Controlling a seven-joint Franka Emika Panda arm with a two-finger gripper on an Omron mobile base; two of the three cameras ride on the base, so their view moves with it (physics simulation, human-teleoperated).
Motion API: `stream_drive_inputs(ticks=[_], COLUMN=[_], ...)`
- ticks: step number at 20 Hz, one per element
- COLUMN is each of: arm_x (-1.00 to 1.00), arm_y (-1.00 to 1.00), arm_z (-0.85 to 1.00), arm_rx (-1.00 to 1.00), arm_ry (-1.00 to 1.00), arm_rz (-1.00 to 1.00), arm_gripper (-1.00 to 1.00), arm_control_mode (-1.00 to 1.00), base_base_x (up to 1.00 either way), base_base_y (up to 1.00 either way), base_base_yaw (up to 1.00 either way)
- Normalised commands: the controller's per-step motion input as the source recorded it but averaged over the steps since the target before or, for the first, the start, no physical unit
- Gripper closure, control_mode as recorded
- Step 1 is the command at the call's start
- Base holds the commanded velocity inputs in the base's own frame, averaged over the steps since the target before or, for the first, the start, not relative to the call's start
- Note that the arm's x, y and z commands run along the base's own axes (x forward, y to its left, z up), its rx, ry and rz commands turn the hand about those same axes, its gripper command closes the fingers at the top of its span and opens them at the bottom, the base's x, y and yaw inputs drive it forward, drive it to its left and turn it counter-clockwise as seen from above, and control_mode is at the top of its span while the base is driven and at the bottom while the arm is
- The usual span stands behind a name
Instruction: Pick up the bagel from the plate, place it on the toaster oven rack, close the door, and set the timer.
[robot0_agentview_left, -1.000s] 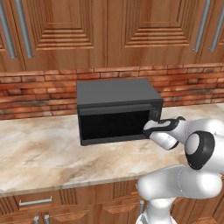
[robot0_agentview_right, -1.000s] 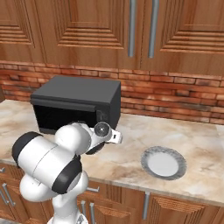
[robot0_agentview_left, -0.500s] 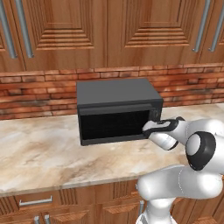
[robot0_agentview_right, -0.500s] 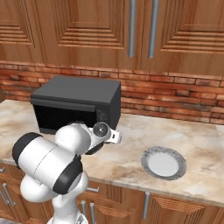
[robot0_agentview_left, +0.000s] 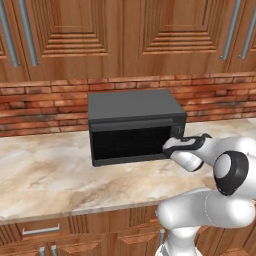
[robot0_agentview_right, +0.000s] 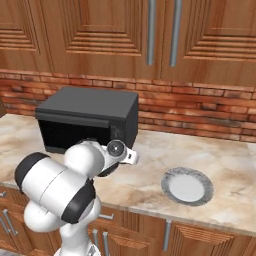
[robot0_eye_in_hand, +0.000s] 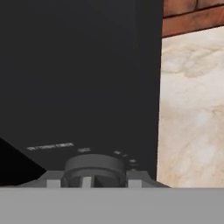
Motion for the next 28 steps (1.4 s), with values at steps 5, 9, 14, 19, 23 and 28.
stream_drive_inputs(ticks=[5, 9, 14, 19, 23, 28], arm_x=[0.0, 0.0, 0.0, 0.02, 0.09, 0.15], arm_y=[-0.36, -0.46, -0.34, -0.28, -0.41, -0.5], arm_z=[0.0, 0.0, 0.0, 0.08, 0.27, 0.46], arm_rx=[0.17, 0.2, 0.2, 0.19, 0.18, 0.17], arm_ry=[0.0, 0.0, 0.0, 0.0, 0.0, 0.02], arm_rz=[-0.12, -0.14, -0.19, -0.24, -0.24, -0.19], arm_gripper=[1.0, 1.0, 1.0, 1.0, 1.0, 1.0], arm_control_mode=[-1.0, -1.0, -1.0, -1.0, -1.0, -1.0], base_base_x=[0.0, 0.0, 0.0, 0.0, 0.0, 0.0], base_base_y=[0.0, 0.0, 0.0, 0.0, 0.0, 0.0], base_base_yaw=[0.0, 0.0, 0.0, 0.0, 0.0, 0.0])
